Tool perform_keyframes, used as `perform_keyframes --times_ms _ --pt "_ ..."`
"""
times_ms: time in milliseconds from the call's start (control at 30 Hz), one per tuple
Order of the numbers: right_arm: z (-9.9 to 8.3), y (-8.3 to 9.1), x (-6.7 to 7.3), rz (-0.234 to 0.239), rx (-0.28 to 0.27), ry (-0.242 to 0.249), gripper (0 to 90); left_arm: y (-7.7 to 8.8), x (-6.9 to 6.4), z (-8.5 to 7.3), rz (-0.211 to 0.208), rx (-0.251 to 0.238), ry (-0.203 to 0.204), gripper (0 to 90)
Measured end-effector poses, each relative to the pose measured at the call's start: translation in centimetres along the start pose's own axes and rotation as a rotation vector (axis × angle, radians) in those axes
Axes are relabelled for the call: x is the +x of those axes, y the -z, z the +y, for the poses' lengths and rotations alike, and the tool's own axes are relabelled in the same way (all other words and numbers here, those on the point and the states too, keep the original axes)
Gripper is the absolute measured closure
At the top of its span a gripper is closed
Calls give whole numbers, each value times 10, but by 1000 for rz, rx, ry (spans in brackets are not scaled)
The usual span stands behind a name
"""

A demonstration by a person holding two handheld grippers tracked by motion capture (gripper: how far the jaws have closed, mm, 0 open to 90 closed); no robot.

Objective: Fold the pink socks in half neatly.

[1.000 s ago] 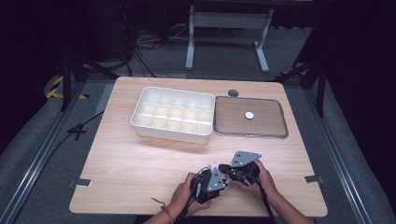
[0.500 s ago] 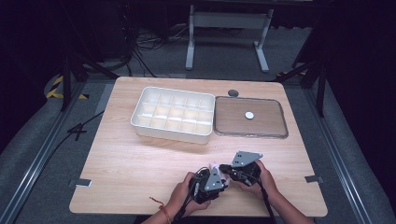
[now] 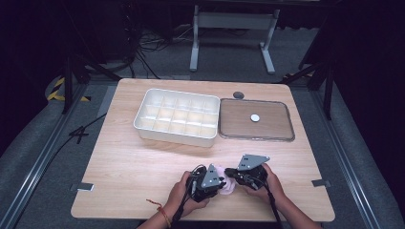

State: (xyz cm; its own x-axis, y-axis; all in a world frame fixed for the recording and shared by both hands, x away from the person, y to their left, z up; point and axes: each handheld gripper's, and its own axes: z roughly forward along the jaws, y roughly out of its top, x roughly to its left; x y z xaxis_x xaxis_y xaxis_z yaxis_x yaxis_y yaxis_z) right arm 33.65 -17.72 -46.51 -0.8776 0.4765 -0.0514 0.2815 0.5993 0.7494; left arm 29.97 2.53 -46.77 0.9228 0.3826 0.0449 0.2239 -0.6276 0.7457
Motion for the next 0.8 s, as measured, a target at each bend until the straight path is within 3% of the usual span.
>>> perform_keyframes --times_ms 167,300,500,667,800 --pt "-1 1 1 0 6 -6 877 -6 -5 -2 9 -8 -21 806" --pt "-1 2 1 -10 -3 -6 875 -8 -12 -2 45 2 -74 817" --pt "0 5 0 -29 6 -9 824 -8 -9 -2 32 10 -64 821" --pt "0 9 -7 -43 2 -42 801 -7 -7 -1 24 -2 -48 795" --pt "1 14 -10 -56 -12 -62 792 -2 -3 0 5 -18 -41 692"
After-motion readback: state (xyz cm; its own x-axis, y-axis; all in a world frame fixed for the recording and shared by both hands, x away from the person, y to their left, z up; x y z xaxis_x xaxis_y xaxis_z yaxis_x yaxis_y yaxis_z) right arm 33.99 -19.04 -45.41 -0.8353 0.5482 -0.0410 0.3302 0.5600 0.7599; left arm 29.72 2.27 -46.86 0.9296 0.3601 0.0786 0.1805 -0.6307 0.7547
